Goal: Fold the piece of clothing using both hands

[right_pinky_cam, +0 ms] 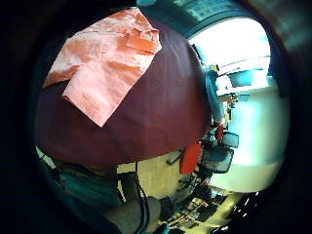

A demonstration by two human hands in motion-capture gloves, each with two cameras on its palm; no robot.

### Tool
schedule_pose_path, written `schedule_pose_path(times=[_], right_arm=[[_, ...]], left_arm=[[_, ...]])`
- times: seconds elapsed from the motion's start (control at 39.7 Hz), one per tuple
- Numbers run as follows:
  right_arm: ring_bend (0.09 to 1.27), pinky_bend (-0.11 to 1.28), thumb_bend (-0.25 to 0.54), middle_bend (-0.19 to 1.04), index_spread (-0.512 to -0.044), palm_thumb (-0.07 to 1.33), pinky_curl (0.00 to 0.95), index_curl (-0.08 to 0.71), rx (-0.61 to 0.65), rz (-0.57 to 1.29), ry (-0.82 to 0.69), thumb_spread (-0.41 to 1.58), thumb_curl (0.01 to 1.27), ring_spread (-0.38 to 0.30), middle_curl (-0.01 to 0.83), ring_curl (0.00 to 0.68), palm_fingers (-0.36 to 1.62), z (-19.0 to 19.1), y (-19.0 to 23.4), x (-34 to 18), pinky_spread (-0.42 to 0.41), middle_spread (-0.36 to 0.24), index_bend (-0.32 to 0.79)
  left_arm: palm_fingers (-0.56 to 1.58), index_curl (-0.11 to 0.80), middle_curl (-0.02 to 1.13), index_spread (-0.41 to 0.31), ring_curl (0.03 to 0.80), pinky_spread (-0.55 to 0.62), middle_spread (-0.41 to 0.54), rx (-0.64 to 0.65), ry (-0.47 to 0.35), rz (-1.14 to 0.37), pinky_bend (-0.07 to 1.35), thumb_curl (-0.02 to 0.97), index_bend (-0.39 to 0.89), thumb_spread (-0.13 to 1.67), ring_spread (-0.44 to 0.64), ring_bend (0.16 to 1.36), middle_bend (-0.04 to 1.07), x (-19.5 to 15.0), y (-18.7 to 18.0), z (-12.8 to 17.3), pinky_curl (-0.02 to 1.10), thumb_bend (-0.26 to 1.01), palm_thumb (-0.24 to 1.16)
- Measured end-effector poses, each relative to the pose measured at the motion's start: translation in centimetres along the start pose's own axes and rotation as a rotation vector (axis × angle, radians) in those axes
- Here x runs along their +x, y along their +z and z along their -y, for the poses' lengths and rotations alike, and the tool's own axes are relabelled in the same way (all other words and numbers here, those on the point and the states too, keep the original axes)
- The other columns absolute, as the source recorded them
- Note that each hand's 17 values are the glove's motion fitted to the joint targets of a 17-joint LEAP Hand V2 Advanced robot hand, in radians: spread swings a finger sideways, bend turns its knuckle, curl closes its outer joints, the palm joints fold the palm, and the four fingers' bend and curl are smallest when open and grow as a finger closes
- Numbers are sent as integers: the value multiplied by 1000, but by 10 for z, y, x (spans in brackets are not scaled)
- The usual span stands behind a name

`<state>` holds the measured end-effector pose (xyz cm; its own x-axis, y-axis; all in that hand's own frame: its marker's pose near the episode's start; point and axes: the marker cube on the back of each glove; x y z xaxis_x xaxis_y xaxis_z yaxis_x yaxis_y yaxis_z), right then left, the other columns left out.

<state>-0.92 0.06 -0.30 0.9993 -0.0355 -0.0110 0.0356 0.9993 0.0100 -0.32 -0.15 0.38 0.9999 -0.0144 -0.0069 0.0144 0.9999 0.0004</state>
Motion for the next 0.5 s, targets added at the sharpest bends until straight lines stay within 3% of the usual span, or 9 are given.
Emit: schedule_pose_path(times=[0.2, 0.5], right_arm=[[219, 489, 193, 161, -304, 342, 220, 213, 0, 8, -39, 1048, 154, 139, 113, 118, 248, 2, 1, -9, 241, 22, 227], [218, 495, 141, 160, -334, 354, 263, 282, 0, 26, -59, 1218, 214, 158, 162, 162, 226, 10, 5, -17, 265, 24, 196]], left_arm=[[493, 157, 219, -100, 233, 178, -13, 9, -12, -4, 429, 134, 149, 963, 103, 508, 200, -6, -1, 1, 193, 105, 260], [468, 219, 285, -111, 268, 205, -15, 43, -29, 0, 436, 192, 144, 1104, 114, 519, 197, -16, -8, 1, 236, 46, 274]])
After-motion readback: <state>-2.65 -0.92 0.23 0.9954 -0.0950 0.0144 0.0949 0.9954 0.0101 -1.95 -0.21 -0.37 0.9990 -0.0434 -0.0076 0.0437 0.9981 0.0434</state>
